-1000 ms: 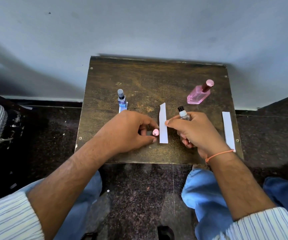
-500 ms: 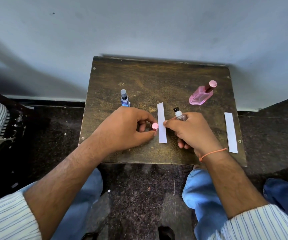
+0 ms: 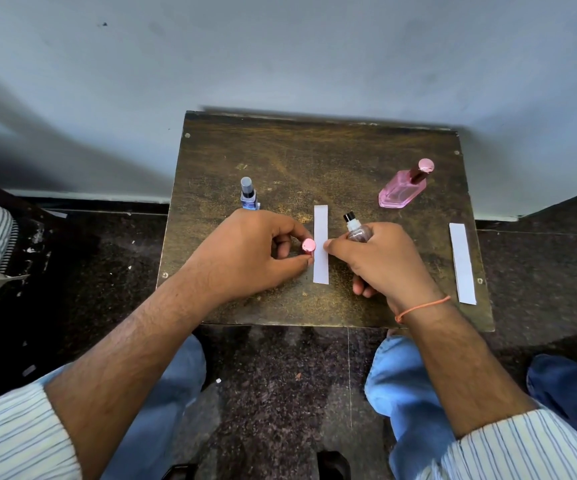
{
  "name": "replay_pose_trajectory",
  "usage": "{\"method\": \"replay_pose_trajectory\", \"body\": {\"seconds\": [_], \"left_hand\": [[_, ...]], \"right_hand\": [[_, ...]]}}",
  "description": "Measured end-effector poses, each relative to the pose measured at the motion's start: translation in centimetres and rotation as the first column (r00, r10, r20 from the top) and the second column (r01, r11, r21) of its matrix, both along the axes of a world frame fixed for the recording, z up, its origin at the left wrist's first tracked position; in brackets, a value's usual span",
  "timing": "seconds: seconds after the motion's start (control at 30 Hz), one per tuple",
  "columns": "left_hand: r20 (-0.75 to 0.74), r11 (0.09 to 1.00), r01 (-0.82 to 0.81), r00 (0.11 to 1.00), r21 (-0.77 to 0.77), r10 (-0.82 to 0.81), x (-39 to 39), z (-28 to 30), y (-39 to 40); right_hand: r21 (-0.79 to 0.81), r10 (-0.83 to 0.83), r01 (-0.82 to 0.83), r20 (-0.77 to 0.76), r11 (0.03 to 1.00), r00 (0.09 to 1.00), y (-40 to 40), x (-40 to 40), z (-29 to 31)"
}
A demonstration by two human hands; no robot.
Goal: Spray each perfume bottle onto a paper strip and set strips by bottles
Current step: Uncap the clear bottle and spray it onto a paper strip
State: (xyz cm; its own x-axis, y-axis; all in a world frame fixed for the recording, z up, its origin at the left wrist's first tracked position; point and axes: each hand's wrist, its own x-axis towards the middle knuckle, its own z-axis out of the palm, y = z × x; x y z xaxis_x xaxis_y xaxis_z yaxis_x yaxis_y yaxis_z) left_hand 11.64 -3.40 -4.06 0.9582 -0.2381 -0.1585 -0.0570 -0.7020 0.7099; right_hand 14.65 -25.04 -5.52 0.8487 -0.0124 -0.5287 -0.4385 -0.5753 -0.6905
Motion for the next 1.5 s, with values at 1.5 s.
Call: {"method": "replay_pose_trajectory", "body": {"seconds": [1.5], "left_hand": [[-0.167,0.828,-0.126,0.985,-0.546,0.04,0.4,0.6,-1.3]], "right_hand": [[0.148,0.334,-0.402,0.345,0.903,0.877,-0.5,-1.3,2.3]]}}
